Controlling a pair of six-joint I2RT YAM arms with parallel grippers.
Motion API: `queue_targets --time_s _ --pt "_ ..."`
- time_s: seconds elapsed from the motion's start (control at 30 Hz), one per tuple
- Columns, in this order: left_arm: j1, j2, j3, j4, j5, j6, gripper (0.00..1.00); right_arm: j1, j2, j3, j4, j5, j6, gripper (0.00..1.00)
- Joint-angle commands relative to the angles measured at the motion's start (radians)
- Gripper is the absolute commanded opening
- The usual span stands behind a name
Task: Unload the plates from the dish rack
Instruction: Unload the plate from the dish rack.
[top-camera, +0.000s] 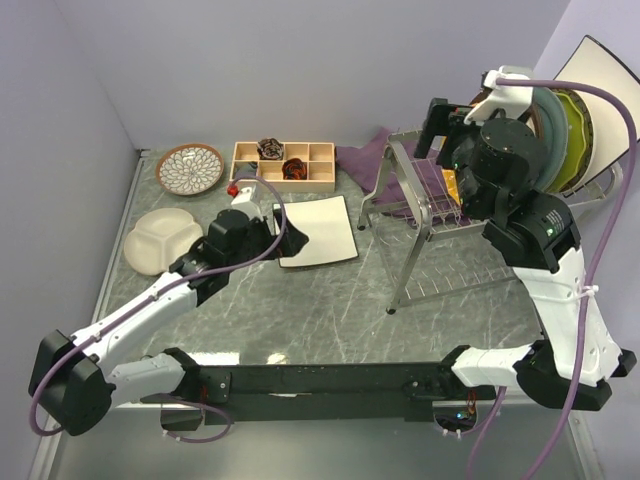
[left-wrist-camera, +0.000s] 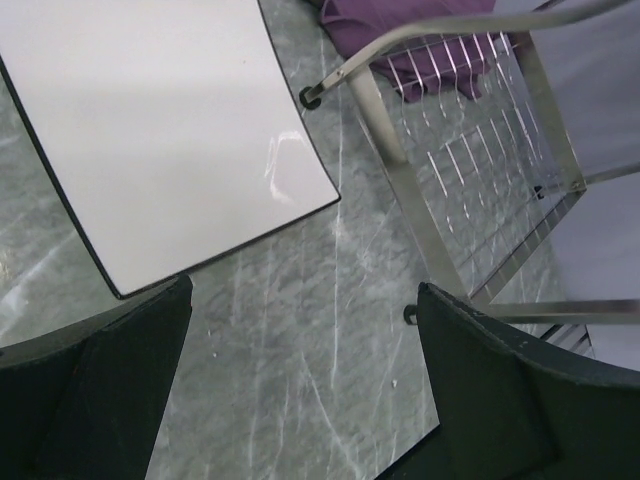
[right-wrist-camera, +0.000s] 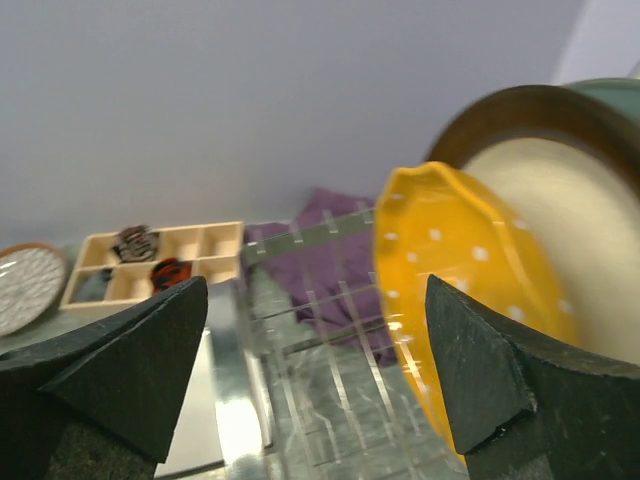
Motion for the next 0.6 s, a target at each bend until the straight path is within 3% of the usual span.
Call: queue_targets --time_s 0.0,0.17,0.3,0.4,0.57 --pt "-0.018 -0.064 -0.046 0.027 0.012 0.025 0.99 -0.022 -0.038 0.01 0.008 0.182 -0.059 0.91" --pt "-0.038 -0.091 -0.069 0.036 -0.018 0.026 0.99 -0.038 -0.027 0.01 0.019 0.277 -0.135 0.85" --pt "-0.043 -0.093 -0.073 0.047 -0.015 0.026 0.99 -0.114 -0.006 0.02 -0.051 0.184 -0.128 0.75" --pt "-0.043 -0.091 -0.075 0.045 -0.02 0.028 0.99 -0.18 0.026 0.037 -0.123 0.13 -0.099 0.74" --pt "-0.046 -0.097 -0.081 0.055 -0.023 0.03 0.99 -0.209 0.046 0.017 -0.165 0.167 -0.093 0.68"
